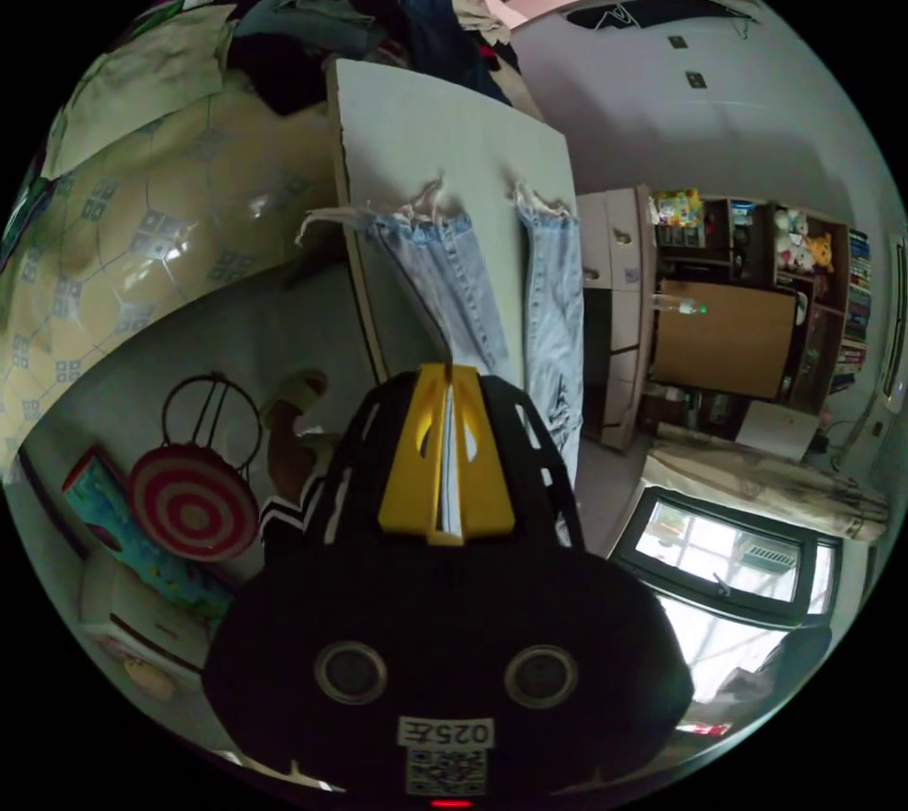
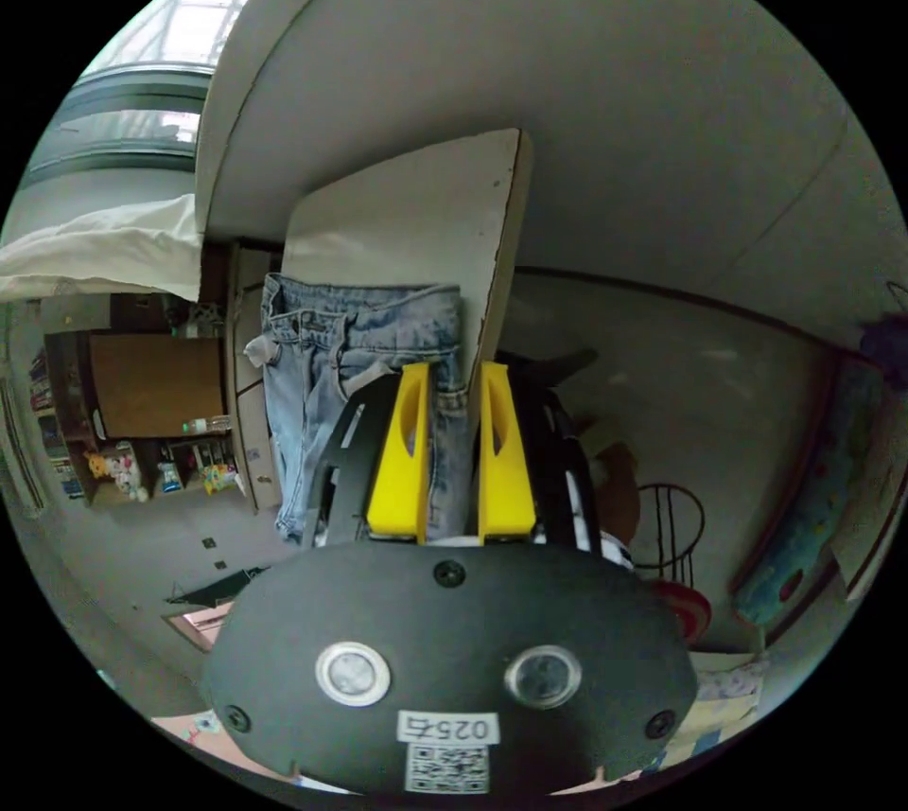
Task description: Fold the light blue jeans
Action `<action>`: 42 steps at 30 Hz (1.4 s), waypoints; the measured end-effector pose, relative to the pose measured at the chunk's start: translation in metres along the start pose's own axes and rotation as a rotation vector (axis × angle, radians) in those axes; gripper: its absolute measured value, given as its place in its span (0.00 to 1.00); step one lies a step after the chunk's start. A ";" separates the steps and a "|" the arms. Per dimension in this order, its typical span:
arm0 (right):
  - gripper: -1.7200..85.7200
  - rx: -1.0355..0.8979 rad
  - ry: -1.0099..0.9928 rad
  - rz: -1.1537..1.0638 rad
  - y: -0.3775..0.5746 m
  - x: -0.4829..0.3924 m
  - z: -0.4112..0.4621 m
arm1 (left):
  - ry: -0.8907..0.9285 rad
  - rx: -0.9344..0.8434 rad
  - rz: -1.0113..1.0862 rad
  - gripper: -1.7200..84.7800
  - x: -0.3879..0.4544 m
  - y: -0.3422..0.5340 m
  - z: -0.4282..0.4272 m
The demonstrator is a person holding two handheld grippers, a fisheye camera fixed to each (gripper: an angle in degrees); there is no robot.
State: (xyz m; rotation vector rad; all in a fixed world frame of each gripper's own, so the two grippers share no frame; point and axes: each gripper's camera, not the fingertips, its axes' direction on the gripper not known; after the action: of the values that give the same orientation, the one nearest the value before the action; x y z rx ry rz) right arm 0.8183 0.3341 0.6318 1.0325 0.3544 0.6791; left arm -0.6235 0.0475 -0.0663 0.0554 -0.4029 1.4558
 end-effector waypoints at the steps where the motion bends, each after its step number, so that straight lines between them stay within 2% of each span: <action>1: 0.12 -0.027 -0.017 -0.005 -0.004 0.008 0.008 | -0.003 -0.008 0.000 0.01 -0.005 -0.001 -0.003; 7: 0.10 -0.086 -0.007 -0.024 -0.012 0.026 0.039 | -0.035 0.012 -0.053 0.01 -0.043 0.001 -0.020; 10: 0.08 -0.117 -0.064 0.077 -0.010 0.044 0.049 | -0.104 0.026 -0.035 0.01 -0.056 0.004 -0.035; 16: 0.07 -0.138 -0.058 0.006 -0.001 0.059 0.074 | -0.029 0.047 -0.097 0.01 -0.094 -0.004 -0.062; 21: 0.08 -0.120 -0.085 -0.011 0.000 0.076 0.095 | -0.013 -0.003 0.002 0.01 -0.089 -0.014 -0.068; 27: 0.05 -0.186 -0.151 0.073 -0.017 0.097 0.110 | 0.195 -0.037 0.117 0.00 -0.067 -0.024 -0.075; 30: 0.04 -0.121 -0.229 0.067 -0.023 0.088 0.088 | 0.246 -0.104 0.194 0.00 -0.030 -0.034 -0.066; 34: 0.03 -0.120 -0.297 -0.078 -0.037 0.042 0.044 | 0.412 -0.085 0.186 0.01 0.016 -0.038 -0.072; 38: 0.03 -0.098 -0.164 -0.309 -0.050 -0.005 0.003 | 0.575 -0.026 0.170 0.01 0.030 -0.029 -0.102; 40: 0.03 -0.094 -0.150 -0.278 -0.052 0.006 -0.006 | 0.594 -0.016 0.151 0.01 0.020 -0.023 -0.113; 42: 0.03 -0.118 -0.187 -0.146 -0.052 0.040 -0.007 | 0.555 0.006 0.107 0.01 0.002 -0.016 -0.123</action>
State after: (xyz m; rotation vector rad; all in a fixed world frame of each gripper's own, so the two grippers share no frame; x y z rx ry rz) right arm 0.8623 0.3480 0.5843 0.9396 0.2215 0.4624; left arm -0.5791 0.0813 -0.1770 -0.3638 0.0542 1.5068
